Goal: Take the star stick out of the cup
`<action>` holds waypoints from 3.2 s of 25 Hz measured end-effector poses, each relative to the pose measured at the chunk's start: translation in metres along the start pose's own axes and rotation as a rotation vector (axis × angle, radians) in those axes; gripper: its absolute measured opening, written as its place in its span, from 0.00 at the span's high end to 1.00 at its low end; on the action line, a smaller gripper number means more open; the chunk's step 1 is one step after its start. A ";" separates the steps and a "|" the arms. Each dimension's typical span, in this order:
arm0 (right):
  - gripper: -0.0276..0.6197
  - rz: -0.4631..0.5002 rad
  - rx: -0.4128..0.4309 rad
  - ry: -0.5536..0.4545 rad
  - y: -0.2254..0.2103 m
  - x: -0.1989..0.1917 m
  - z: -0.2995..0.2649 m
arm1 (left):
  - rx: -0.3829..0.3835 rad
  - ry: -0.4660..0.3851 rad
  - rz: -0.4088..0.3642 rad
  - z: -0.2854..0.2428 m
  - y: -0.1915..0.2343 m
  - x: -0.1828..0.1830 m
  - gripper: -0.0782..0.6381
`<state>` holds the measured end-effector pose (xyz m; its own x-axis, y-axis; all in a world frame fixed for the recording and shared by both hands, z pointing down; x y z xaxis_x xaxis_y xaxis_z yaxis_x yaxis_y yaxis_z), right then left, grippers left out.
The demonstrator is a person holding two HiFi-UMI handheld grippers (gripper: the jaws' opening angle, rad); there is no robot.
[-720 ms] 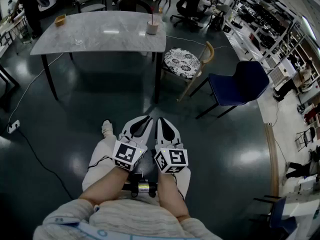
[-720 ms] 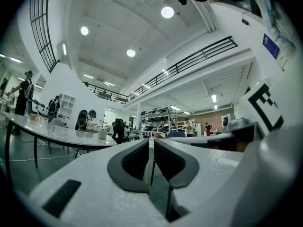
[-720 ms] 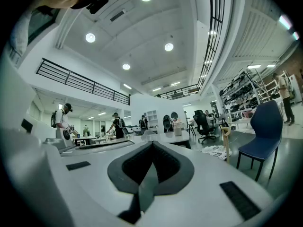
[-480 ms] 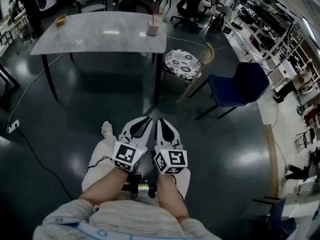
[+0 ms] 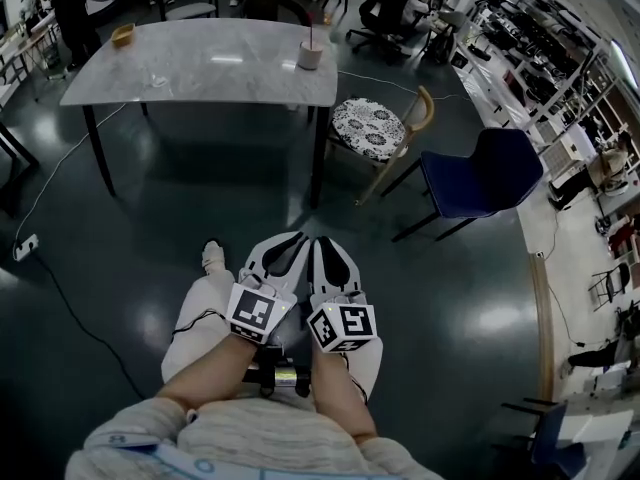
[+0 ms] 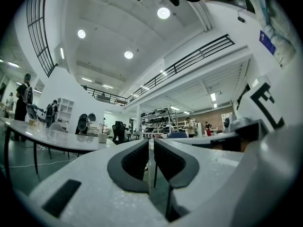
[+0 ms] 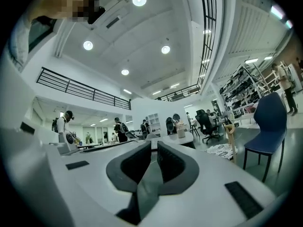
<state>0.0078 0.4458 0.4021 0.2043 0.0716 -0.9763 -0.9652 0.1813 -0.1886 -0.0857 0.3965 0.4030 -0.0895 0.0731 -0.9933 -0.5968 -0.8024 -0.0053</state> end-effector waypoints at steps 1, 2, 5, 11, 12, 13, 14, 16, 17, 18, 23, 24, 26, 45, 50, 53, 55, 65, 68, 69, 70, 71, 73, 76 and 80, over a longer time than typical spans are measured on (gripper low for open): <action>0.94 -0.002 -0.004 0.005 -0.002 -0.001 -0.002 | 0.005 0.000 0.004 -0.002 0.002 0.000 0.84; 0.94 -0.005 -0.007 0.009 -0.004 -0.001 -0.005 | 0.009 -0.003 0.002 -0.004 0.005 0.000 0.84; 0.94 -0.009 -0.014 0.015 -0.011 -0.002 -0.016 | 0.019 -0.012 -0.012 -0.014 0.013 0.000 0.84; 0.94 -0.002 -0.025 0.027 -0.031 -0.004 -0.045 | 0.039 -0.016 -0.052 -0.044 0.030 0.001 0.84; 0.94 -0.001 -0.028 0.028 -0.035 -0.004 -0.052 | 0.044 -0.016 -0.059 -0.051 0.035 0.000 0.84; 0.94 -0.001 -0.029 0.029 -0.040 -0.005 -0.059 | 0.049 -0.016 -0.066 -0.059 0.040 0.000 0.84; 0.94 -0.002 -0.028 0.031 -0.045 -0.005 -0.066 | 0.055 -0.016 -0.074 -0.067 0.045 0.000 0.84; 0.94 0.002 -0.019 0.037 -0.055 -0.006 -0.079 | 0.068 -0.014 -0.083 -0.082 0.055 -0.002 0.84; 0.94 0.009 -0.014 0.041 -0.060 -0.007 -0.086 | 0.073 -0.013 -0.085 -0.090 0.059 -0.004 0.84; 0.94 0.018 -0.008 0.044 -0.064 -0.007 -0.094 | 0.076 -0.011 -0.088 -0.098 0.064 -0.006 0.84; 0.94 0.060 0.016 0.049 -0.089 -0.007 -0.138 | 0.087 0.005 -0.104 -0.137 0.085 -0.013 0.84; 0.94 0.058 0.018 0.052 -0.093 -0.008 -0.147 | 0.087 0.013 -0.106 -0.145 0.089 -0.016 0.84; 0.94 0.051 0.021 0.054 -0.101 -0.010 -0.163 | 0.084 0.027 -0.110 -0.159 0.098 -0.021 0.84; 0.94 0.112 0.054 0.059 -0.157 -0.005 -0.299 | 0.133 0.047 -0.111 -0.275 0.197 -0.036 0.84; 0.94 0.125 0.062 0.067 -0.164 -0.006 -0.327 | 0.131 0.050 -0.123 -0.294 0.213 -0.039 0.84; 0.94 0.139 0.062 0.076 -0.172 -0.009 -0.344 | 0.131 0.048 -0.124 -0.307 0.223 -0.041 0.84; 0.94 0.151 0.063 0.085 -0.177 -0.012 -0.354 | 0.133 0.047 -0.125 -0.315 0.229 -0.042 0.84; 0.94 0.175 0.029 0.084 -0.201 -0.013 -0.389 | 0.140 0.061 -0.158 -0.348 0.251 -0.048 0.84; 0.94 0.165 0.029 0.064 -0.206 -0.009 -0.400 | 0.137 0.067 -0.175 -0.358 0.258 -0.050 0.84; 0.94 0.161 0.031 0.057 -0.207 -0.007 -0.404 | 0.138 0.067 -0.185 -0.362 0.260 -0.050 0.84; 0.94 0.161 0.034 0.052 -0.208 -0.006 -0.409 | 0.141 0.066 -0.191 -0.365 0.263 -0.050 0.84; 0.94 0.166 0.039 0.050 -0.209 -0.004 -0.414 | 0.145 0.067 -0.191 -0.368 0.265 -0.051 0.84; 0.94 0.177 0.048 0.055 -0.211 -0.005 -0.423 | 0.151 0.073 -0.172 -0.372 0.271 -0.053 0.84; 0.94 0.164 0.050 0.050 -0.212 -0.005 -0.429 | 0.149 0.075 -0.147 -0.376 0.276 -0.055 0.84; 0.94 0.177 0.061 0.035 -0.215 0.001 -0.448 | 0.153 0.057 -0.136 -0.390 0.291 -0.052 0.84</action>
<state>0.1419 -0.0322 0.3943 0.0251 0.0735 -0.9970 -0.9735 0.2285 -0.0077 0.0556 -0.0719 0.4082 0.0429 0.1374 -0.9896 -0.7149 -0.6877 -0.1265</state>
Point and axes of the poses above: the fingertips, and each gripper's own axes: z backward along the fingers, y to its left, x out of its top, the point moved 7 cm from there along z, backward along the fingers, and after that the axes turned 8 degrees about x, right-handed, at the moved point
